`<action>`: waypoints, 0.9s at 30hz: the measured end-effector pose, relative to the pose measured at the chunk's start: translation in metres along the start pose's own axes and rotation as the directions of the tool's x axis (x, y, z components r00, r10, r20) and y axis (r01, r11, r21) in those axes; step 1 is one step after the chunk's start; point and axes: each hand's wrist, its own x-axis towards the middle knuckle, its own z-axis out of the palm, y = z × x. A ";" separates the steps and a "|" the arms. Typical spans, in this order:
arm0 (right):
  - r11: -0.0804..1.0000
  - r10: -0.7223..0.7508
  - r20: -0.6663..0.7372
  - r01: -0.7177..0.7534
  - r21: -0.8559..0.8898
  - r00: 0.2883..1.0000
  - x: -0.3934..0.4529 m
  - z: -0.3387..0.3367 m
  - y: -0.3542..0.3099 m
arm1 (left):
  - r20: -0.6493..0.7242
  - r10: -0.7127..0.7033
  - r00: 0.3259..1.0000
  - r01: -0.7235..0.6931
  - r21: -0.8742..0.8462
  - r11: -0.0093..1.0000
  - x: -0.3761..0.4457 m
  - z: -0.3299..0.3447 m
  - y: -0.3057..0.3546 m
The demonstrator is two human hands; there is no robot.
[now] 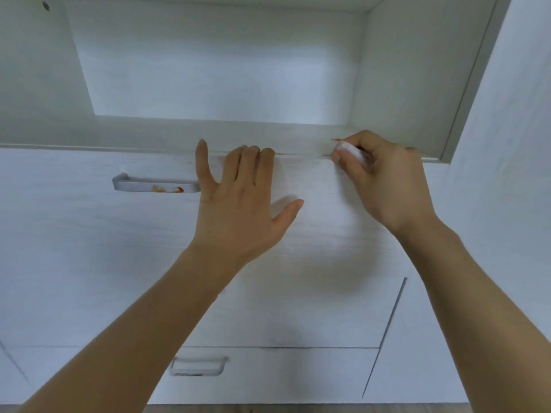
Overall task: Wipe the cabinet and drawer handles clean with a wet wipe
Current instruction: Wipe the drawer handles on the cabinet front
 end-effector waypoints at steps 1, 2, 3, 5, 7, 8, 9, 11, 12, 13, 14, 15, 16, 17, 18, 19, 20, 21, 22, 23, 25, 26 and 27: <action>1.000 -0.004 -0.007 0.004 0.002 1.000 0.000 0.000 0.001 | -0.003 -0.004 1.000 0.004 0.000 1.000 0.000 0.000 0.000; 1.000 -0.007 -0.014 0.007 0.005 1.000 -0.001 0.001 0.002 | -0.004 -0.008 1.000 0.008 0.003 1.000 0.000 -0.001 0.000; 1.000 -0.013 -0.022 0.013 0.007 1.000 -0.002 0.003 0.002 | -0.005 -0.011 1.000 0.011 0.007 1.000 0.000 -0.001 0.000; 1.000 -0.016 -0.047 0.017 0.024 0.999 -0.004 0.006 0.002 | -0.009 -0.005 1.000 0.005 0.014 1.000 0.001 -0.001 0.000; 0.995 0.013 -0.070 -0.006 0.095 0.997 -0.007 0.009 -0.001 | -0.008 0.002 1.000 -0.001 0.020 1.000 0.000 -0.001 -0.001; 0.990 0.028 -0.092 -0.015 0.142 0.995 -0.008 0.010 -0.004 | -0.004 0.004 1.000 -0.003 0.024 1.000 0.000 -0.002 -0.002; 0.984 0.035 -0.123 -0.013 0.178 0.992 -0.010 0.013 -0.008 | 0.004 0.006 1.000 -0.006 0.028 1.000 0.001 -0.003 -0.002; 0.982 0.031 -0.190 0.005 0.188 0.981 -0.015 0.019 -0.018 | 0.013 0.018 1.000 -0.018 0.023 1.000 0.001 -0.005 -0.003; 0.983 0.024 -0.216 0.016 0.181 0.976 -0.017 0.022 -0.023 | 0.003 0.026 1.000 -0.026 0.019 0.999 0.001 -0.005 -0.004; 0.984 0.023 -0.235 0.020 0.180 0.972 -0.019 0.025 -0.029 | -0.013 0.037 0.999 -0.037 0.018 0.999 0.001 -0.005 -0.006; 0.983 0.028 -0.250 0.019 0.183 0.968 -0.020 0.028 -0.035 | -0.027 0.051 0.998 -0.050 0.018 0.999 0.001 -0.004 -0.008; 0.982 0.035 -0.268 0.016 0.186 0.963 -0.021 0.031 -0.040 | -0.031 0.066 0.997 -0.065 0.014 0.998 0.001 -0.004 -0.011; 0.982 0.051 -0.290 0.005 0.190 0.956 -0.022 0.035 -0.047 | -0.025 0.083 0.996 -0.083 0.004 0.997 0.001 -0.004 -0.013; 0.979 0.079 -0.309 -0.016 0.202 0.948 -0.023 0.039 -0.053 | -0.014 0.100 0.995 -0.101 -0.009 0.995 0.001 -0.004 -0.016; 0.974 0.116 -0.323 -0.043 0.224 0.939 -0.024 0.044 -0.060 | -0.004 0.116 0.993 -0.116 -0.024 0.993 0.000 -0.004 -0.020; 0.966 0.153 -0.332 -0.070 0.248 0.931 -0.025 0.049 -0.067 | 0.000 0.129 0.992 -0.129 -0.040 0.991 0.000 -0.005 -0.023; 0.958 0.185 -0.339 -0.092 0.272 0.923 -0.028 0.054 -0.073 | -0.006 0.137 0.991 -0.137 -0.058 0.989 -0.002 -0.005 -0.028; 0.950 0.210 -0.341 -0.109 0.291 0.916 -0.030 0.060 -0.079 | -0.023 0.135 0.991 -0.136 -0.073 0.988 -0.004 -0.006 -0.034; 0.945 0.230 -0.339 -0.125 0.304 0.912 -0.033 0.065 -0.084 | -0.048 0.125 0.991 -0.129 -0.083 0.988 -0.007 -0.007 -0.042; 0.941 0.246 -0.334 -0.142 0.306 0.910 -0.036 0.069 -0.088 | -0.078 0.107 0.991 -0.114 -0.092 0.989 -0.010 -0.008 -0.050; 0.936 0.279 -0.316 -0.184 0.300 0.907 -0.041 0.078 -0.096 | -0.136 0.047 0.990 -0.064 -0.123 0.990 -0.019 -0.008 -0.066; 0.931 0.293 -0.304 -0.199 0.305 0.907 -0.043 0.082 -0.099 | -0.155 0.015 0.988 -0.037 -0.144 0.989 -0.024 -0.008 -0.073; 0.925 0.306 -0.295 -0.210 0.318 0.905 -0.045 0.085 -0.101 | -0.165 -0.003 0.986 -0.024 -0.163 0.986 -0.029 -0.009 -0.080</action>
